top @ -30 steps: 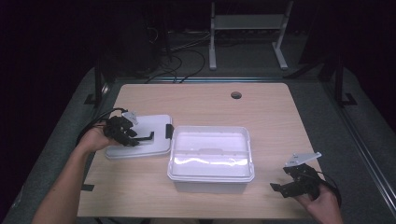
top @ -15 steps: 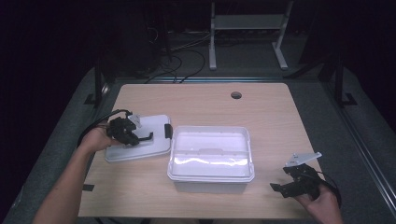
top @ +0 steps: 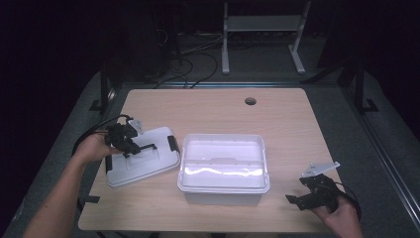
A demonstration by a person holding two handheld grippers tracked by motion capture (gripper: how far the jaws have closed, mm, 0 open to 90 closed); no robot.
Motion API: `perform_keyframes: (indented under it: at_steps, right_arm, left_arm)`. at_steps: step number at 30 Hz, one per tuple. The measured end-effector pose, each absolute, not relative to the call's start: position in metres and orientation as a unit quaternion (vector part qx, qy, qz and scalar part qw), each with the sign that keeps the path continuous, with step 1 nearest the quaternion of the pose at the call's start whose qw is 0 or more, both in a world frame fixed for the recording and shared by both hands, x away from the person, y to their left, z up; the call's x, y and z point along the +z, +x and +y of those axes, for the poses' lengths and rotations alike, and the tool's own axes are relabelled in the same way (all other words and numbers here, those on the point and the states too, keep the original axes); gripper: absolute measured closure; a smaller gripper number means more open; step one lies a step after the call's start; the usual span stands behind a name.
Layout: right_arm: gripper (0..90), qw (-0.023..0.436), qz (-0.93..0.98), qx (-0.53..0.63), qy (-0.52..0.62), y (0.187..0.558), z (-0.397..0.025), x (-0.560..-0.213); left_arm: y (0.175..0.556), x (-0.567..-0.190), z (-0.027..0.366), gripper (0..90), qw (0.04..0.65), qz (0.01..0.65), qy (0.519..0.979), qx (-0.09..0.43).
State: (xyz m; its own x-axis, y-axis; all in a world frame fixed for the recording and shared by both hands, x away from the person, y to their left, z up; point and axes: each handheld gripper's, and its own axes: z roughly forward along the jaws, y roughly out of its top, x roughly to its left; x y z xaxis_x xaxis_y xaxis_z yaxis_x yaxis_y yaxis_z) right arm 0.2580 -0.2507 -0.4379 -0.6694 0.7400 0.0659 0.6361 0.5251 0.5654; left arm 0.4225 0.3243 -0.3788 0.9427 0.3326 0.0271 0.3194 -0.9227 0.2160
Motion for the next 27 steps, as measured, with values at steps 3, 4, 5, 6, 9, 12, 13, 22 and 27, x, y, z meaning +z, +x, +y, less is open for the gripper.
perform_keyframes:
  at_steps: [3, 4, 5, 6, 9, 12, 13, 22, 27]
  right_arm:
    - [17.6, 0.091, 0.868, 0.283, 0.397, 0.258, -0.251, -0.438]
    - [17.5, 0.091, 0.868, 0.283, 0.396, 0.258, -0.251, -0.438]
    - [17.5, 0.092, 0.868, 0.283, 0.397, 0.258, -0.251, -0.438]
    - [17.5, 0.092, 0.868, 0.284, 0.397, 0.258, -0.251, -0.438]
    - [17.5, 0.092, 0.868, 0.284, 0.398, 0.258, -0.251, -0.438]
    - [17.5, 0.092, 0.868, 0.283, 0.397, 0.258, -0.250, -0.438]
    - [17.5, 0.092, 0.869, 0.283, 0.397, 0.258, -0.250, -0.438]
    - [17.4, 0.093, 0.869, 0.283, 0.396, 0.258, -0.249, -0.437]
    - [17.5, 0.095, 0.869, 0.284, 0.394, 0.257, -0.248, -0.436]
  left_arm:
    - [0.418, -0.373, 0.329, 85.1, 0.100, 0.167, 0.980, 0.033]
    - [0.416, -0.371, 0.330, 85.1, 0.101, 0.167, 0.980, 0.032]
    - [0.415, -0.368, 0.331, 85.2, 0.104, 0.167, 0.980, 0.028]
    - [0.415, -0.368, 0.331, 85.2, 0.104, 0.167, 0.980, 0.028]
    - [0.409, -0.357, 0.335, 85.2, 0.111, 0.165, 0.980, 0.029]
    - [0.406, -0.345, 0.338, 85.2, 0.116, 0.167, 0.979, 0.030]
    - [0.404, -0.338, 0.340, 85.2, 0.116, 0.165, 0.979, 0.032]
    - [0.390, -0.292, 0.340, 85.1, 0.132, 0.151, 0.979, 0.038]
    - [0.383, -0.267, 0.336, 85.0, 0.146, 0.142, 0.978, 0.045]
